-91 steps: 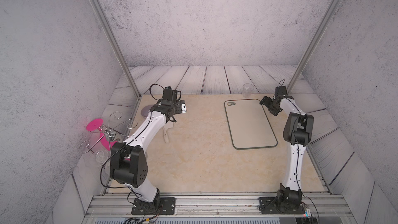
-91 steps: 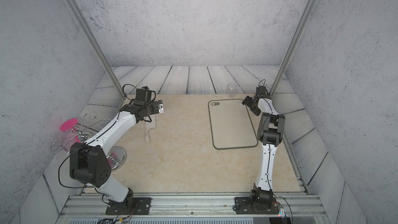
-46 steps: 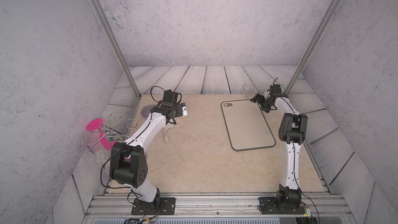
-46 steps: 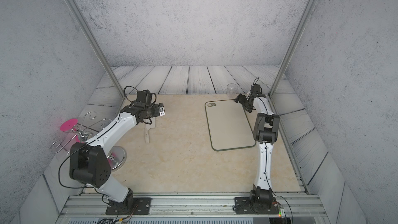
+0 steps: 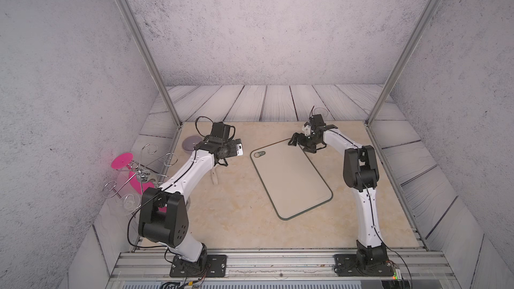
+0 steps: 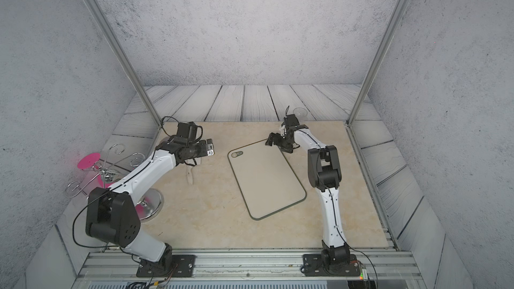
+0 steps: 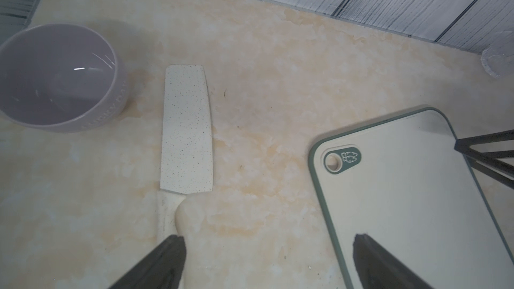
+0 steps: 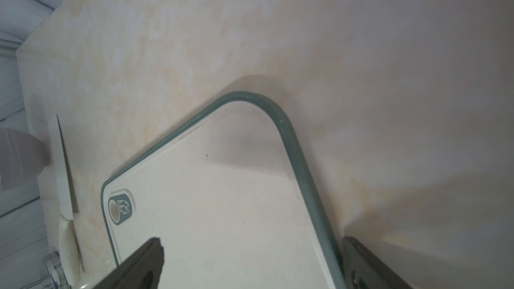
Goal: Align the knife with the edge of the cutting board
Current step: Adjust the work surface at the center of the board.
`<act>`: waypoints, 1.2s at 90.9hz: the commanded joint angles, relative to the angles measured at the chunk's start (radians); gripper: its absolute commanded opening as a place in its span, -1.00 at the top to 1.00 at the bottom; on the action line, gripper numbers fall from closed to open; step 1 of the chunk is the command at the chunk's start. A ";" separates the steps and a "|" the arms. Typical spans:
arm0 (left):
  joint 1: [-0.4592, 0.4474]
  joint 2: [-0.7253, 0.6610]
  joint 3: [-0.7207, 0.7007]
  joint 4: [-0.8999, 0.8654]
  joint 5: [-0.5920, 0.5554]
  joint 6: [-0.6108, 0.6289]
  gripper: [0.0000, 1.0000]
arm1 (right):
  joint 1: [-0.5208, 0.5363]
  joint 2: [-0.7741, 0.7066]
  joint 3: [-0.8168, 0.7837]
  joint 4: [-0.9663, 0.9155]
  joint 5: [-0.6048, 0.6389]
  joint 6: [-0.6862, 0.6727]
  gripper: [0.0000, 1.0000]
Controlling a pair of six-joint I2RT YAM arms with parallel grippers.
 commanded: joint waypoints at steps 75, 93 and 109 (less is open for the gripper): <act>-0.037 0.578 0.460 -0.066 0.292 0.009 -1.00 | 0.120 -1.158 -1.210 -0.005 0.362 0.328 -0.98; -0.037 0.662 0.536 -0.094 0.302 0.022 -0.99 | 0.152 -1.174 -1.311 0.049 0.306 0.395 -0.98; -0.041 0.680 0.515 -0.078 0.348 0.006 -1.00 | 0.157 -1.109 -1.366 0.164 0.209 0.439 -0.98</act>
